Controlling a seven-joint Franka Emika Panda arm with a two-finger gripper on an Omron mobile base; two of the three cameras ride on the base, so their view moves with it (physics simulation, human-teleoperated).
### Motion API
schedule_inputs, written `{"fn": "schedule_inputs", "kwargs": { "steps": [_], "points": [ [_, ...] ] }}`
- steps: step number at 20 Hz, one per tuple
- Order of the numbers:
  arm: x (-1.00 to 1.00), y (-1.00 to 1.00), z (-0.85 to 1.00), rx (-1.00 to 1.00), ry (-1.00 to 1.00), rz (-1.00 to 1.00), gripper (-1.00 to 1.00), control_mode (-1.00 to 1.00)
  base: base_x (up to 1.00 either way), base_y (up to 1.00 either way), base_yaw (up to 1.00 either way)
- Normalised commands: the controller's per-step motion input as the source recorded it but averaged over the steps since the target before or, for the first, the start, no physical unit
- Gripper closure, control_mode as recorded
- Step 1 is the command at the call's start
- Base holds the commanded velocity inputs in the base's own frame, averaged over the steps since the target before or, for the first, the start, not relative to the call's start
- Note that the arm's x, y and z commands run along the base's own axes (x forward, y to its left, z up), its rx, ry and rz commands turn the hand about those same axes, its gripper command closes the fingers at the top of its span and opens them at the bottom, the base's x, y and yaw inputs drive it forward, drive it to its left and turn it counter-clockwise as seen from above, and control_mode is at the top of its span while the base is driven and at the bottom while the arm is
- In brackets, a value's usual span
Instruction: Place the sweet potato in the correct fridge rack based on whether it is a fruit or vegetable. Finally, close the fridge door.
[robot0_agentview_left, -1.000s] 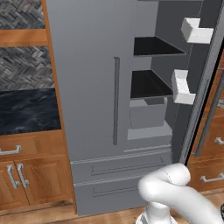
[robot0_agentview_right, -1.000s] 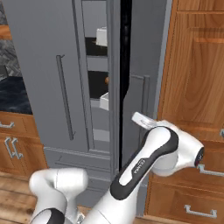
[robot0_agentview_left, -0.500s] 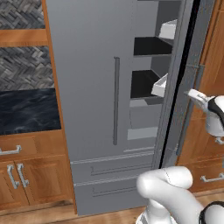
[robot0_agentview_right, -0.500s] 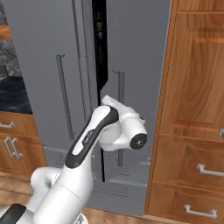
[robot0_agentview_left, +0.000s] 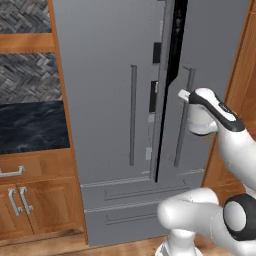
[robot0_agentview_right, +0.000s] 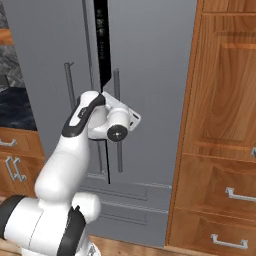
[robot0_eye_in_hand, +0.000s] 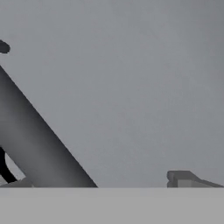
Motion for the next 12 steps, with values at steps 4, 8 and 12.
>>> {"fn": "schedule_inputs", "kwargs": {
  "steps": [4, 8, 12],
  "points": [
    [0.6, 0.0, 0.35, 0.0, 0.03, -0.18, -1.0, -1.0, 0.0, 0.0, 0.0],
    [0.46, 0.0, 0.56, 0.0, 0.11, -0.19, -1.0, -1.0, 0.0, 0.0, 0.0],
    [0.44, 0.0, 0.46, 0.0, 0.14, -0.17, -1.0, -1.0, 0.0, 0.0, 0.0]
  ]
}}
